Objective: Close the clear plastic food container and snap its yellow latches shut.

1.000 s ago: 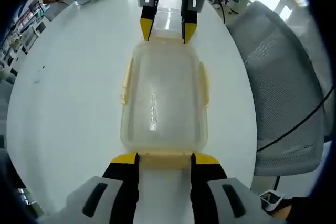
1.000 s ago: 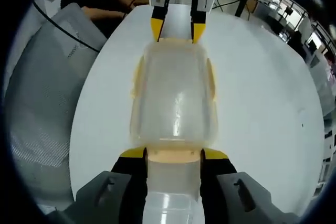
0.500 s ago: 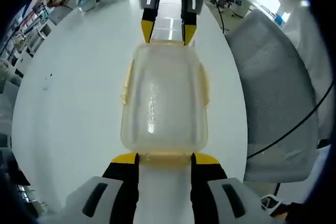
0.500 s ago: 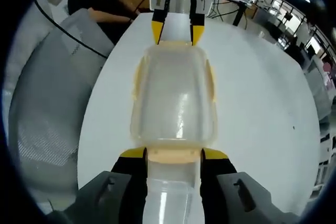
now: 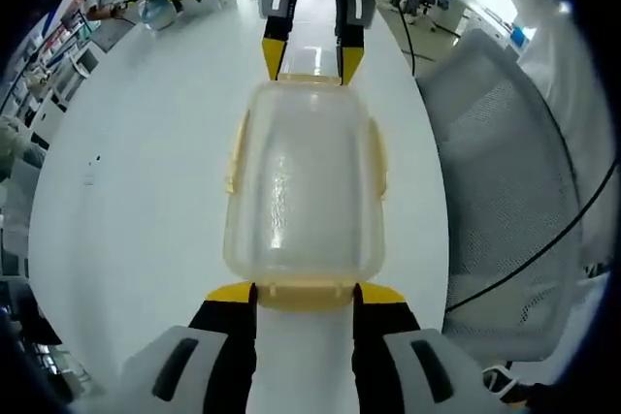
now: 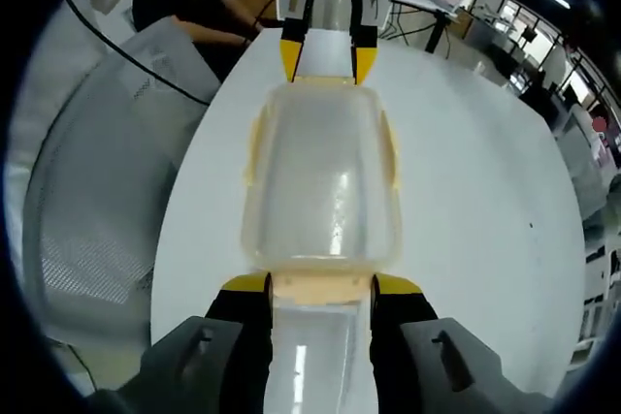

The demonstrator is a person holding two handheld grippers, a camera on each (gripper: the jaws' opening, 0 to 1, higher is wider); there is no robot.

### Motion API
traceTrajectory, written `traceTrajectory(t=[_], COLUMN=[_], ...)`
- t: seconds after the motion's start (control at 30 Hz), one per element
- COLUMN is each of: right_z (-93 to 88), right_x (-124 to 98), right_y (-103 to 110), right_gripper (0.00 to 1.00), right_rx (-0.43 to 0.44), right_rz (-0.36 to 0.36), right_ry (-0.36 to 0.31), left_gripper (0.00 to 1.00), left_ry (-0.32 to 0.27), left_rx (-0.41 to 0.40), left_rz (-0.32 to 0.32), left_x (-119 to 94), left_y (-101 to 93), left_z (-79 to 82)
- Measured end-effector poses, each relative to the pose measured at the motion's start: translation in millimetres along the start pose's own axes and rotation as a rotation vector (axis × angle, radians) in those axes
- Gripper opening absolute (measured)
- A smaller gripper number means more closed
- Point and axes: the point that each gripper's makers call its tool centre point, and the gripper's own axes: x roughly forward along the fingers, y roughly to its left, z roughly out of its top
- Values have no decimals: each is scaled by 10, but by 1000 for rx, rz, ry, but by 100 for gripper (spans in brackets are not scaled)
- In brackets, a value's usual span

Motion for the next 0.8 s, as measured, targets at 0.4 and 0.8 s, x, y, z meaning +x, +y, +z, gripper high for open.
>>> traceTrajectory(t=[0.4, 0.8], right_z=[-411, -985], right_x=[-352, -635], right_y=[66, 141], right_gripper=[35, 35], right_rx=[17, 44], right_rz=[-24, -33], right_ry=[-1, 17], left_gripper=[33, 33], left_ry=[-7, -17], left_rx=[30, 55], left_rz=[4, -5], left_x=[102, 351], left_y=[-32, -95], left_z=[530, 1142])
